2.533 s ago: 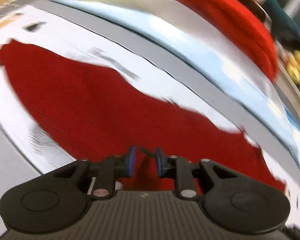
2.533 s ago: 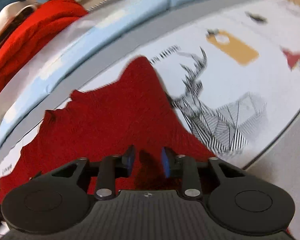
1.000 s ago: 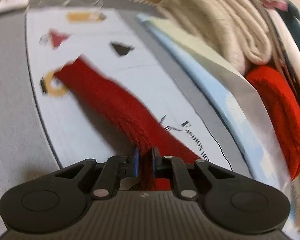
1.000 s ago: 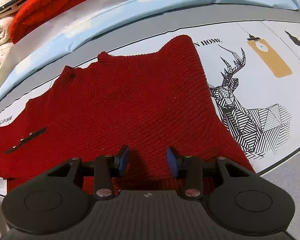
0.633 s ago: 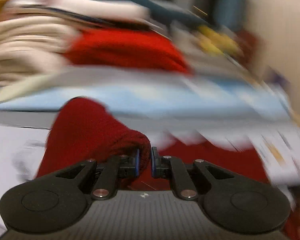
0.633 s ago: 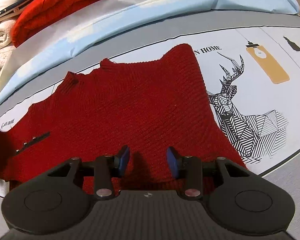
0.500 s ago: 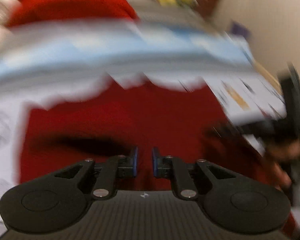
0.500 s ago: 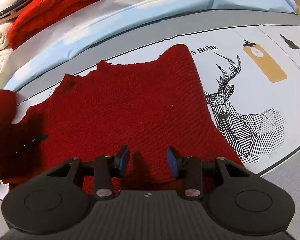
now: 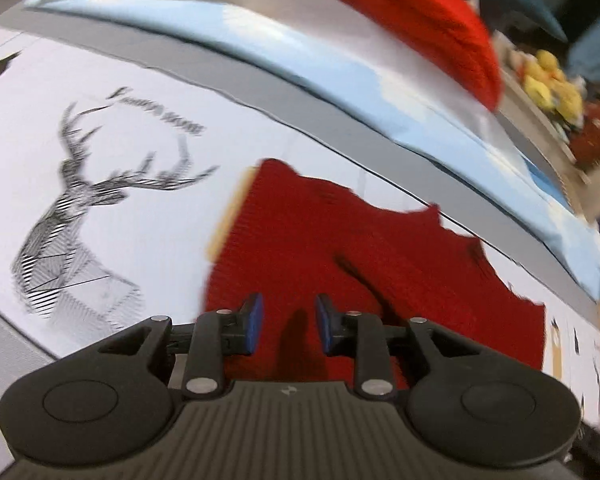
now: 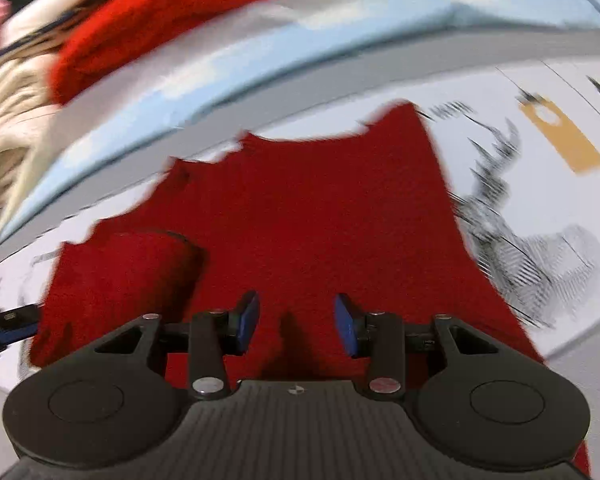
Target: Fold small clothes
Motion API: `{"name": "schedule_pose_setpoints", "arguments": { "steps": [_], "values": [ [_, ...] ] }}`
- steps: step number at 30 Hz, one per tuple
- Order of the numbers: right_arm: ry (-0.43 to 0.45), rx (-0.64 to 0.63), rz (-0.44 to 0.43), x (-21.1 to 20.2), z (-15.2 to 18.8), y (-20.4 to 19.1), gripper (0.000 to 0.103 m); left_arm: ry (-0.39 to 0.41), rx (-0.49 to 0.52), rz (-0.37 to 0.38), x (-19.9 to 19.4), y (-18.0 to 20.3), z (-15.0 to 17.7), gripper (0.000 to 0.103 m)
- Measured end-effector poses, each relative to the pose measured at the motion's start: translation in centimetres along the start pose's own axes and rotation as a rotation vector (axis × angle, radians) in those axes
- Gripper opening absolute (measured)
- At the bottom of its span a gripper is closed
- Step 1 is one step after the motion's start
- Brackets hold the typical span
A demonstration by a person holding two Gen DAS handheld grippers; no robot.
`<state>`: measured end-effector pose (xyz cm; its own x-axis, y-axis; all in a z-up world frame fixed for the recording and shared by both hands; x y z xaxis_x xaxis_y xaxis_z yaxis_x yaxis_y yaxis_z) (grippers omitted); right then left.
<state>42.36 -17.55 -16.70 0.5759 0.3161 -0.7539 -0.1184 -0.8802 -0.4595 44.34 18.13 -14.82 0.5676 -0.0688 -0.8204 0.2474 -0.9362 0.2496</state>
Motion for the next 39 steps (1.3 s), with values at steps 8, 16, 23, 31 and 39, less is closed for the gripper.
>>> {"name": "schedule_pose_setpoints", "arguments": {
  "steps": [8, 16, 23, 31, 39],
  "values": [
    [0.080, -0.340, -0.202, -0.9, 3.8, -9.7, 0.049, 0.003, -0.068, -0.011, -1.0, -1.3, -0.3, 0.030],
    [0.120, -0.569, -0.108, 1.1, 6.4, -11.4, 0.017, 0.014, -0.056, -0.004, -1.3, -1.0, -0.5, 0.030],
    [0.198, 0.183, 0.043, -0.8, 2.8, -2.4, 0.011, 0.004, -0.053, 0.002, -1.2, -1.0, -0.4, 0.030],
    [0.077, 0.290, -0.010, 1.0, 2.6, -0.7, 0.042, -0.021, -0.039, 0.007, -0.6, -0.7, -0.1, 0.030],
    [0.073, 0.505, -0.018, 0.2, 1.9, 2.8, 0.049, -0.035, -0.049, -0.003, -0.3, -0.9, 0.2, 0.030]
  ]
}}
Point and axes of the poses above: each gripper's, at about its wrist camera, not at the fingertips, and x roughly the way its jaws point, y to its right, z to its underside, the point moved 9 cm from there along x, roughly the way its jaws point, and after that the axes turned 10 degrees about x, right-handed, at the moved point
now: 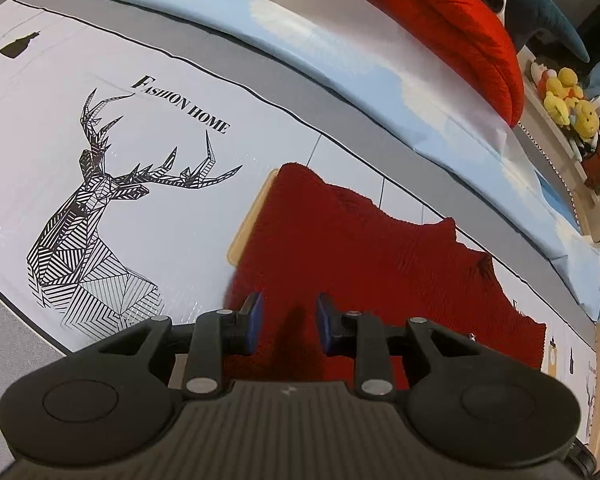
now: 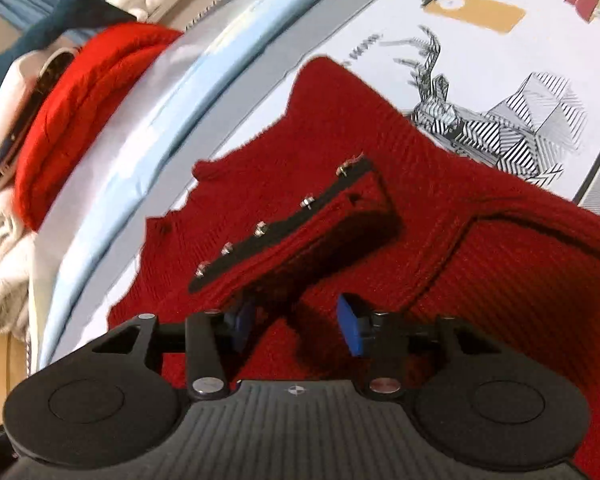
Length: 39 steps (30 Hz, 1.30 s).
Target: Fold small clothes
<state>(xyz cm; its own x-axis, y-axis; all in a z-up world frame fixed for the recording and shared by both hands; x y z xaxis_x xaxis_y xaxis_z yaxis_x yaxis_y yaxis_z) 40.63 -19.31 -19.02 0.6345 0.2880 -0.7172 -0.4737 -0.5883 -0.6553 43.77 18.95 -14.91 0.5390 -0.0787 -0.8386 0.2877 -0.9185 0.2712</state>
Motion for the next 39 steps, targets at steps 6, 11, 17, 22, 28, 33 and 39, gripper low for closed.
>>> {"name": "schedule_pose_setpoints", "arguments": {
  "steps": [6, 11, 17, 22, 28, 33, 39],
  "values": [
    [-0.035, 0.035, -0.070, -0.3, 1.0, -1.0, 0.049, -0.003, -0.005, -0.003, 0.2, -0.1, 0.0, 0.030],
    [-0.028, 0.126, 0.006, 1.1, -1.1, 2.1, 0.028, -0.009, 0.000, -0.010, 0.3, -0.2, 0.1, 0.030],
    [0.172, -0.128, -0.212, -3.2, -4.5, -3.9, 0.009, -0.013, 0.007, -0.004, 0.5, -0.1, 0.2, 0.030],
    [0.283, -0.178, -0.173, -4.5, -5.7, -3.7, 0.009, -0.023, 0.030, 0.011, 0.8, 0.3, 0.4, 0.033],
    [0.038, 0.018, 0.081, 1.1, -4.5, 3.0, 0.016, -0.067, 0.131, -0.048, 1.8, 0.5, 1.3, 0.035],
    [0.064, -0.017, 0.046, -0.2, -4.6, 1.3, 0.019, -0.092, 0.231, -0.163, 3.3, -0.8, 2.5, 0.032],
    [0.047, 0.024, 0.094, -0.1, -6.1, 3.2, 0.020, -0.015, 0.249, -0.067, 0.6, 2.2, 0.8, 0.031]
  ]
}}
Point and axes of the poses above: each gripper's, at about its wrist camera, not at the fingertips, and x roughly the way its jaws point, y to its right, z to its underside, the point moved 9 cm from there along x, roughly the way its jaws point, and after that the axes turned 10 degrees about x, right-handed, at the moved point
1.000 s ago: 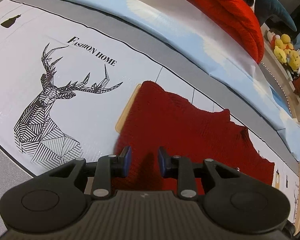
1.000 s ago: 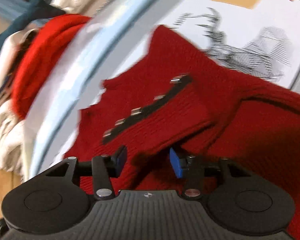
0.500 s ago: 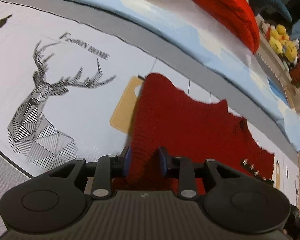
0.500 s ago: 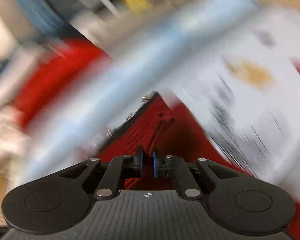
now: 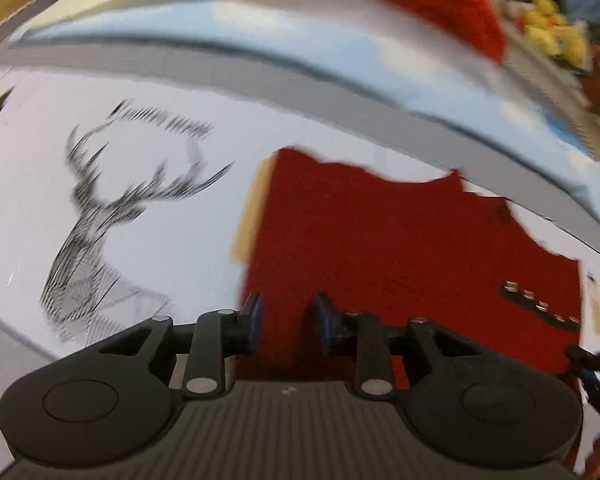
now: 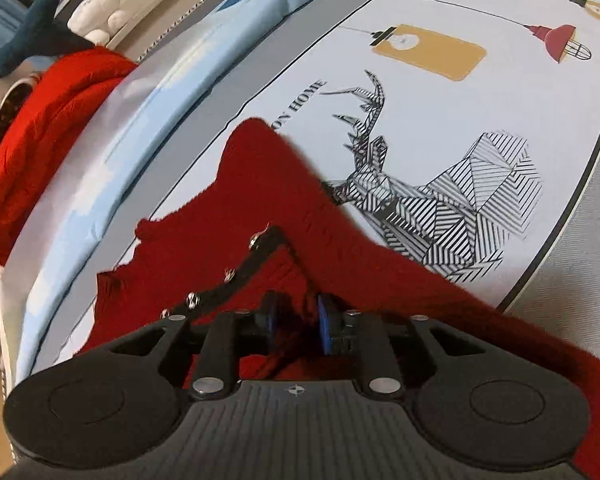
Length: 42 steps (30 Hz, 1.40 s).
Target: Fold small clothes
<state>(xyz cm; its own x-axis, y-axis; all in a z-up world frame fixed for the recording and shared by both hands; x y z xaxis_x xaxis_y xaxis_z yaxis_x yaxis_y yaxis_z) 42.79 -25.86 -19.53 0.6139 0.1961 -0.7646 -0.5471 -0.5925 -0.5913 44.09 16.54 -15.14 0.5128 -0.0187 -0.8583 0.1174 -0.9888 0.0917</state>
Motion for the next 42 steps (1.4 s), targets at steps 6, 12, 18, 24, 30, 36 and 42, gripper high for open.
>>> {"name": "schedule_pose_setpoints", "arguments": {
  "steps": [6, 12, 18, 24, 30, 36, 42],
  "values": [
    [-0.010, 0.033, -0.006, 0.5, -0.5, 1.4, 0.009, -0.055, 0.077, -0.032, 0.9, 0.7, 1.1, 0.032],
    [0.134, 0.011, 0.041, -3.2, -3.2, 1.1, 0.012, 0.141, 0.106, 0.009, -6.0, 2.3, -1.8, 0.033],
    [0.232, -0.160, -0.104, -12.0, -5.3, -2.3, 0.024, 0.373, 0.178, -0.033, -15.2, 3.2, -1.9, 0.033],
    [0.374, -0.363, -0.249, -25.9, -4.3, -3.3, 0.050, 0.438, 0.241, -0.053, -24.6, 3.1, 3.7, 0.042],
    [0.339, -0.490, -0.294, -34.3, -0.1, 3.4, 0.050, 0.444, 0.352, -0.050, -29.6, 2.6, 14.7, 0.044],
    [0.292, -0.453, -0.206, -34.1, 4.6, 14.9, 0.040, 0.348, 0.325, -0.021, -28.1, 0.9, 25.0, 0.014],
    [0.211, -0.363, -0.194, -32.3, 6.7, 18.9, 0.030, 0.301, 0.304, -0.020, -28.1, 0.6, 28.5, 0.014]
  ]
}}
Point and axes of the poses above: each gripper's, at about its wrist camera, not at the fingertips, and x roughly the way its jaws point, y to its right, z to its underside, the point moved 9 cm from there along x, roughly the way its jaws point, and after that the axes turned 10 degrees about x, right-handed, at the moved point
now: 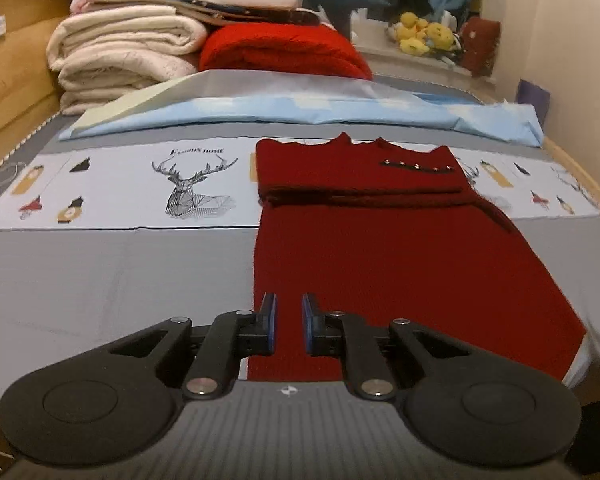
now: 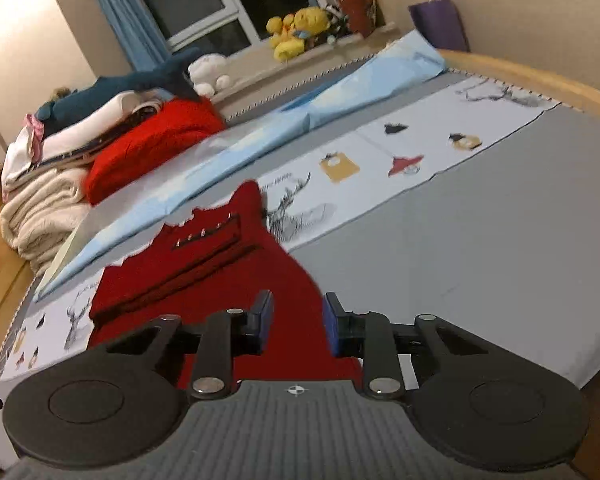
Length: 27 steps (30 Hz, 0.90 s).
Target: Fold small clothes
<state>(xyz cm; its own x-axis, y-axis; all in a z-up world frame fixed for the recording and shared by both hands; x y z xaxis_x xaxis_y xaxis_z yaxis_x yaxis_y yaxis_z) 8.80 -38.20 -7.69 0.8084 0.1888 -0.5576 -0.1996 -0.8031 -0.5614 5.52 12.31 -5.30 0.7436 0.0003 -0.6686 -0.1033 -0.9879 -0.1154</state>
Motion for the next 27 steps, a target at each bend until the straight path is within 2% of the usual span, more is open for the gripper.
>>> {"name": "schedule_pose_setpoints", "arguments": {
  "steps": [3, 5, 6, 7, 11, 13, 17, 19, 27],
  "values": [
    [-0.051, 0.001, 0.038, 0.8, 1.1, 0.8, 0.030, -0.015, -0.002, 0.018, 0.5, -0.1, 1.9, 0.014],
    [-0.085, 0.006, 0.038, 1.3, 1.7, 0.9, 0.031, -0.037, -0.041, 0.028, 1.7, -0.5, 3.5, 0.014],
    [-0.099, -0.008, 0.047, 1.7, 1.8, 0.7, 0.032, -0.069, -0.075, 0.035, 2.8, -1.0, 4.6, 0.014],
    [-0.114, -0.025, 0.057, 2.0, 2.2, 0.8, 0.035, -0.135, -0.097, 0.019, 4.0, -1.4, 5.4, 0.014],
    [-0.192, -0.063, 0.113, 4.1, 3.9, 1.6, 0.037, -0.162, -0.177, 0.036, 5.7, -2.5, 5.7, 0.019],
    [-0.238, -0.069, 0.149, 5.2, 4.6, 2.0, 0.037, -0.204, -0.231, 0.045, 6.6, -3.1, 6.3, 0.027],
    [-0.304, -0.054, 0.196, 7.0, 5.4, 2.6, 0.043, -0.300, -0.297, 0.048, 8.3, -4.0, 7.8, 0.029],
    [-0.326, -0.049, 0.228, 7.7, 5.7, 2.9, 0.049, -0.333, -0.314, 0.054, 8.9, -4.3, 8.5, 0.030],
    [-0.408, -0.055, 0.316, 10.0, 8.0, 4.3, 0.049, -0.408, -0.319, 0.046, 10.4, -4.1, 10.2, 0.030]
  ]
}}
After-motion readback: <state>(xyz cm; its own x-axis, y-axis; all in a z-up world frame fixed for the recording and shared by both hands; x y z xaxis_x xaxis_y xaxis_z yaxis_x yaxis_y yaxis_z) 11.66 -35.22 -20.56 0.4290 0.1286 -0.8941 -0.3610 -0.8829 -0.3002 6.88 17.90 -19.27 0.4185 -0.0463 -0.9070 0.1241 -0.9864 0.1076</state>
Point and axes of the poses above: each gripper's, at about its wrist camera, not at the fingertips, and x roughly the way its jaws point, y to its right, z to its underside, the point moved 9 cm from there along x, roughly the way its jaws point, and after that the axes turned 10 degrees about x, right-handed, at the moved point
